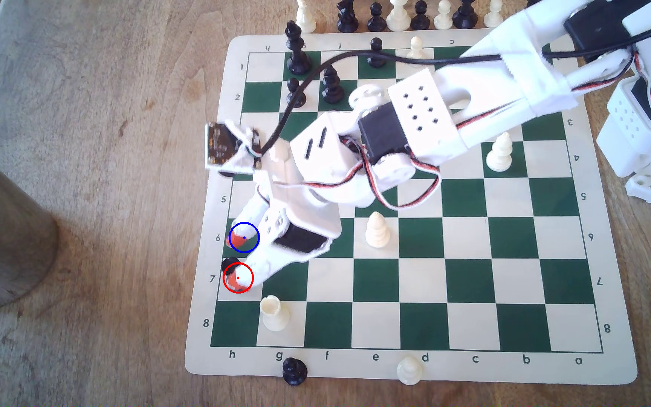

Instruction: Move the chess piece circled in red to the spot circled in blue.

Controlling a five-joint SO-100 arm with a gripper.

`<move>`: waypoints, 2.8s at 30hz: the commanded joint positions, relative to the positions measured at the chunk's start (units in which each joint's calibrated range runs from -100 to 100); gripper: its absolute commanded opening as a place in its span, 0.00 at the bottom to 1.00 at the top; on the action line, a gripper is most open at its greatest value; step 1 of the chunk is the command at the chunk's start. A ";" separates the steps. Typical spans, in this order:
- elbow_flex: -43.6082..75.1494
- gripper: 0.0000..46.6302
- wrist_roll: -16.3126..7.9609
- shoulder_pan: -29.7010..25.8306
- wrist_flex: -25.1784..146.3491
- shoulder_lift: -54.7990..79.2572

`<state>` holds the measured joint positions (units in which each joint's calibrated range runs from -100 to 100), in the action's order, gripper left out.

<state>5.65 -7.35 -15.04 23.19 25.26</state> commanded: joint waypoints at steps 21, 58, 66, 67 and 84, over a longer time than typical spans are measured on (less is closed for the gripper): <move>11.31 0.43 0.63 1.40 0.15 3.94; 15.57 0.03 -0.24 0.46 -0.26 4.96; 20.92 0.02 -0.98 0.22 7.12 -0.81; 20.64 0.02 -0.98 0.22 7.61 -1.49; 9.95 0.03 1.12 4.99 8.26 -5.91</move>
<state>14.05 -6.52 -10.84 31.63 25.26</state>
